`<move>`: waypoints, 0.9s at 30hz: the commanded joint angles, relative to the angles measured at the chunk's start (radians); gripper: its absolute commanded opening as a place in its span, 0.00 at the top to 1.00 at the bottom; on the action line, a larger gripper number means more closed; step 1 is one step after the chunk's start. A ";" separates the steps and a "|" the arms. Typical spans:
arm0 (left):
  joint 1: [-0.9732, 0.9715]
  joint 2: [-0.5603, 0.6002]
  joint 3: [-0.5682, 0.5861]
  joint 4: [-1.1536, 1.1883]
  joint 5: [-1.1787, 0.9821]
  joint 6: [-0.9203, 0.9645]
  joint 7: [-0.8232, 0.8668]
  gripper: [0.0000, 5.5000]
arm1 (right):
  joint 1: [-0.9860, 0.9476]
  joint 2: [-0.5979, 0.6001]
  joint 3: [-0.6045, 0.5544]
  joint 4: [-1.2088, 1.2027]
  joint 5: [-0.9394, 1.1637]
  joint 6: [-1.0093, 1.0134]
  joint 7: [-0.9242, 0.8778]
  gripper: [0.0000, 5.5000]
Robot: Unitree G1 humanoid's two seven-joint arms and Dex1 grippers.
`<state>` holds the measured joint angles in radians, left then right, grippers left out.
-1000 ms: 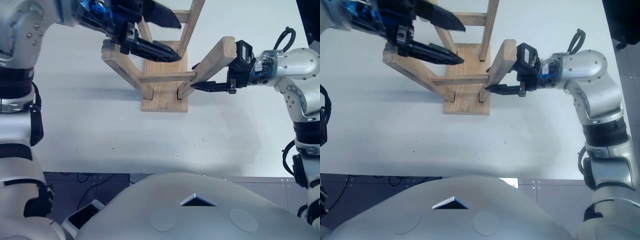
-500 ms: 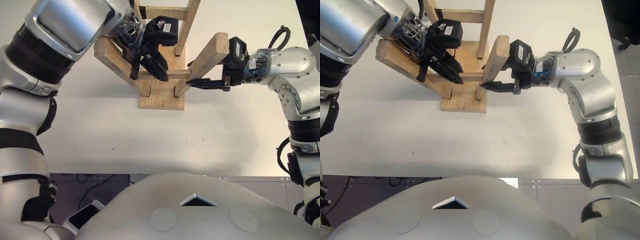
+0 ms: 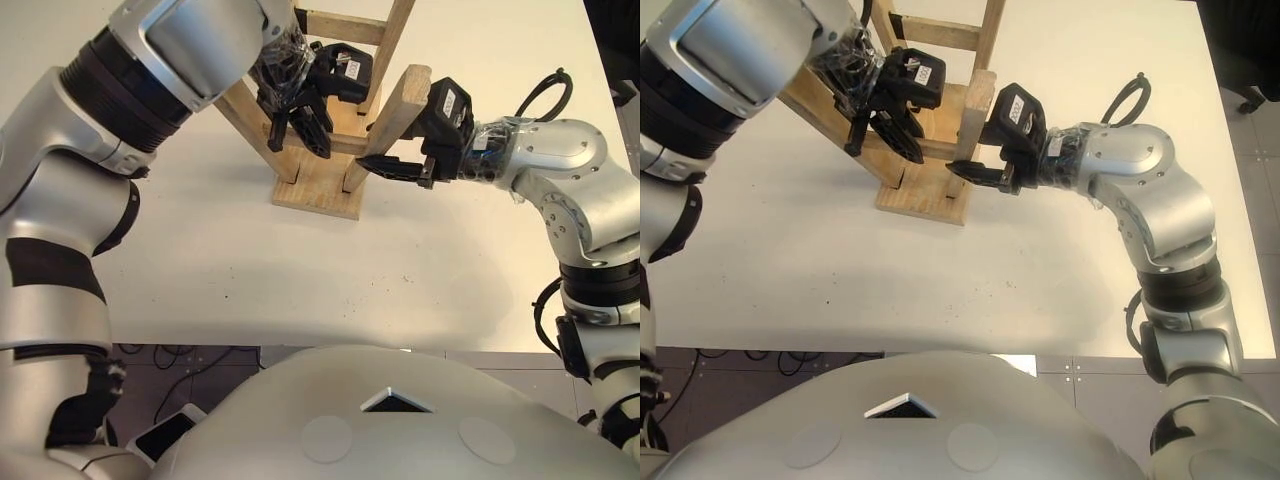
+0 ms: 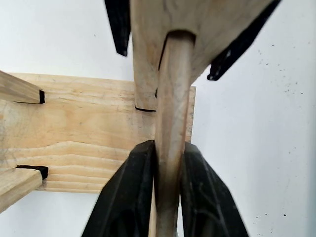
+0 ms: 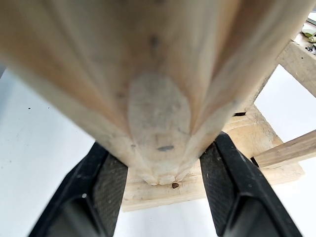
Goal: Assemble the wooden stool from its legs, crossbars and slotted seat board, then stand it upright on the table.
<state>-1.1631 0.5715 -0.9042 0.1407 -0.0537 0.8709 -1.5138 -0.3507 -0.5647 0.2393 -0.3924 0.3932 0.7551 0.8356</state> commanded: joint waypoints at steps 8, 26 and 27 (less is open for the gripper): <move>0.299 -0.153 -0.068 -0.043 -0.009 0.127 0.127 0.90 | -0.072 0.006 0.417 0.169 -0.133 0.177 0.085 0.63; 0.183 -0.040 0.166 -0.121 -0.038 0.050 0.047 0.65 | -0.111 -0.025 0.412 0.282 -0.217 0.044 0.165 0.63; 0.182 -0.016 0.189 -0.145 -0.047 0.047 0.043 0.62 | -0.117 -0.034 0.413 0.281 -0.220 0.038 0.172 0.63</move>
<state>-1.0063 0.5710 -0.7595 0.0598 -0.0375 0.9435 -1.4483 -0.5463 -0.5656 0.3781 -0.2154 0.3227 0.6988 0.9883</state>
